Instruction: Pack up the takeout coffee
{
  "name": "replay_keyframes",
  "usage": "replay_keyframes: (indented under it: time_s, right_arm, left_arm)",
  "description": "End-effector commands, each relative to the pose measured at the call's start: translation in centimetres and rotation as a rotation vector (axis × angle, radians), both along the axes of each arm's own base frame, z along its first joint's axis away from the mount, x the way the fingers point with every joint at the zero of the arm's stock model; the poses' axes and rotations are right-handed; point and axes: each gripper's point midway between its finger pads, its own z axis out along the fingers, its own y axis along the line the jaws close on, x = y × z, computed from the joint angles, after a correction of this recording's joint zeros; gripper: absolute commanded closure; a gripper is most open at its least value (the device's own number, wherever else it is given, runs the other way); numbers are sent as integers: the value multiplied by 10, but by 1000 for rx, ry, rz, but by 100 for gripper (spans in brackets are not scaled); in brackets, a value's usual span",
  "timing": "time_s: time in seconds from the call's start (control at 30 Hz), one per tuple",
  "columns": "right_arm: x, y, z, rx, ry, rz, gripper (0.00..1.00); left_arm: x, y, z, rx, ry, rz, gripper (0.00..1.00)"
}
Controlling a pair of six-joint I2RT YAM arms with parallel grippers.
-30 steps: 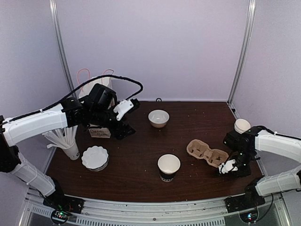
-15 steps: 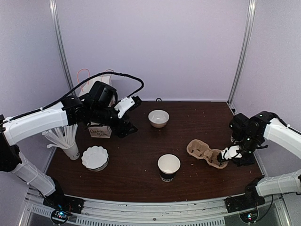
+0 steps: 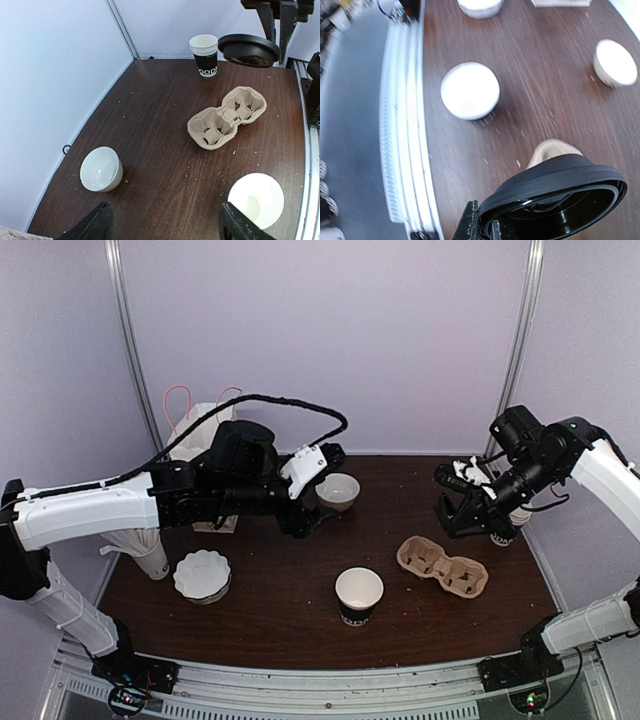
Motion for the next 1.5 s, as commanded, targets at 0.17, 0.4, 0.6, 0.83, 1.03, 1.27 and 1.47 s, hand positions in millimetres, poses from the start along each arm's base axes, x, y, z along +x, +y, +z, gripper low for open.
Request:
replay_keyframes:
  time_s: [0.17,0.4,0.6,0.83,1.03,1.27,1.47]
  right_arm:
    - [-9,63,71,479,259,109,92]
    - [-10,77,100,645,391,130,91]
    - [-8,82,110,711,479,139,91]
    - [-7,83,108,721,506,132,90]
    - [-8,83,109,725,508,131,89]
    - [-10,82,108,730,513,135,89]
    - [-11,82,107,732,525,136,88]
  left_arm:
    - [7,-34,41,-183,-234,52,12]
    - [-12,-38,40,-209,-323,40,6]
    - [-36,-48,45,-357,-375,-61,6]
    - [-55,-67,62,-478,-421,-148,3]
    - [-65,-89,66,-496,-403,-244,4]
    - [-60,-100,71,-522,-407,-231,2]
    - [-60,-107,72,-539,-398,-244,4]
